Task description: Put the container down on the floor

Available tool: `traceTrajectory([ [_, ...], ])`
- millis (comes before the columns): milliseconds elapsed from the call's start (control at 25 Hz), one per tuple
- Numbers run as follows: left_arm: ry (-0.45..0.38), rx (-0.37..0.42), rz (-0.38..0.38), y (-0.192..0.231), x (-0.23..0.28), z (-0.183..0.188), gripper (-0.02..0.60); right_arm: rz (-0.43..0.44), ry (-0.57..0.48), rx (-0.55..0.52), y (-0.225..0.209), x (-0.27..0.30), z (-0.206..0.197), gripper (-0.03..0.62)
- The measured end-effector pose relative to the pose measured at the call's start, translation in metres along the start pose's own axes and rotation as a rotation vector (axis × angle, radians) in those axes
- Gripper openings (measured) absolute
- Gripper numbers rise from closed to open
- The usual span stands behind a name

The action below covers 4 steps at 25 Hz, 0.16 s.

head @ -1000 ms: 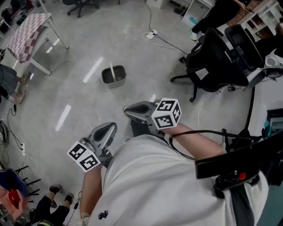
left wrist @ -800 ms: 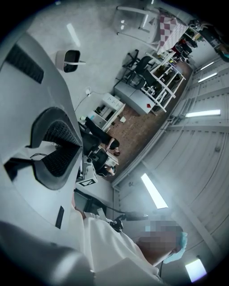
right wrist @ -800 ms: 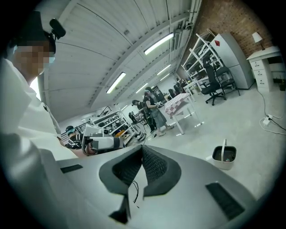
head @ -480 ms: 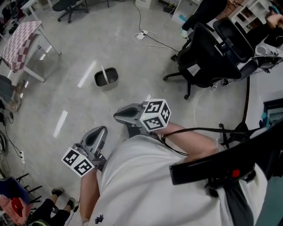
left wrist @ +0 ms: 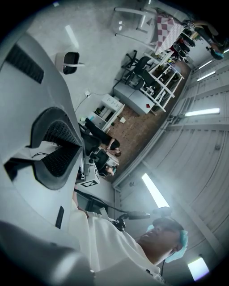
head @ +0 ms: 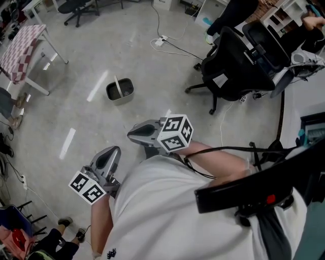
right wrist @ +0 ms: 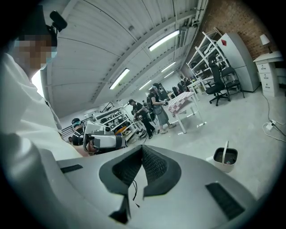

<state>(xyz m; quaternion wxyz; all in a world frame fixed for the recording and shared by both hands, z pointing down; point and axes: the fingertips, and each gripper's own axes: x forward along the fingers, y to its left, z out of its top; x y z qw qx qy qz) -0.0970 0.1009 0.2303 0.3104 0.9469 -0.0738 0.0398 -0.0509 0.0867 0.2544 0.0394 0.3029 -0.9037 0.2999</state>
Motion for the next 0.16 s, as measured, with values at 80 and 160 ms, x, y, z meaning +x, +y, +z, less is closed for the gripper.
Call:
traceTrajectory([
  [80, 0.001, -0.002, 0.001, 0.0006, -0.0022, -0.0003, 0.009, 0.001, 0.004, -0.003, 0.0015, 0.0018, -0.0007, 0.017],
  [160, 0.001, -0.003, 0.000, 0.0011, -0.0035, -0.0004, 0.009, 0.002, 0.007, -0.004, 0.0020, 0.0031, -0.0011, 0.017],
])
